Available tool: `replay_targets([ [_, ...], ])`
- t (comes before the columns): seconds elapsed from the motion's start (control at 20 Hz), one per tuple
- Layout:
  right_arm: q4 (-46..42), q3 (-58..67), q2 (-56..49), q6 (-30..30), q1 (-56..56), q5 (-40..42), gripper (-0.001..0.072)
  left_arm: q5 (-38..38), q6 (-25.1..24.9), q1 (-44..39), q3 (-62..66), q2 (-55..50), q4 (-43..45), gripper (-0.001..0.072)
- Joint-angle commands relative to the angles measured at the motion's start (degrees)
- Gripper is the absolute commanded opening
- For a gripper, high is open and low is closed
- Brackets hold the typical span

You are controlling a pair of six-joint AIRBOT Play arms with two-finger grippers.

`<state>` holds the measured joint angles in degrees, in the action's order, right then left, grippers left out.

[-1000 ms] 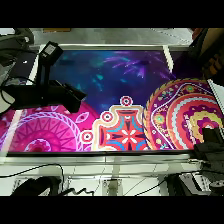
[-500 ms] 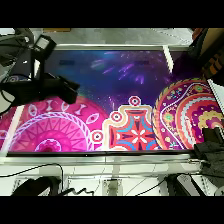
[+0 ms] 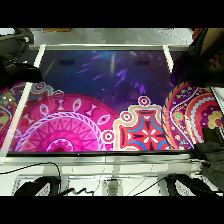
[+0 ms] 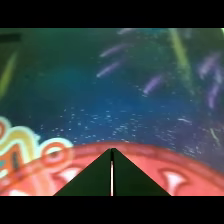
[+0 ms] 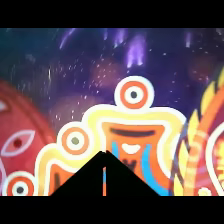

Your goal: Fold the clothes and pants, and hang the long-sleeved shirts on hangers.

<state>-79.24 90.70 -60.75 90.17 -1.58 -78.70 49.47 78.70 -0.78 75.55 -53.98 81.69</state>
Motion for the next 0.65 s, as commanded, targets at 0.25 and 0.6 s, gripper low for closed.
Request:
replay_targets([
  [0.25, -10.9, -6.5, -8.0, -2.2, -8.1, -0.1, 0.0023, -0.4, 0.6, 2.0, 0.0, 0.0, 0.6, 0.0007],
  [0.6, -10.6, -6.4, -8.9, -2.2, -7.7, 0.5, 0.0023, -0.4, 0.6, 2.0, 0.0, 0.0, 0.6, 0.0006],
])
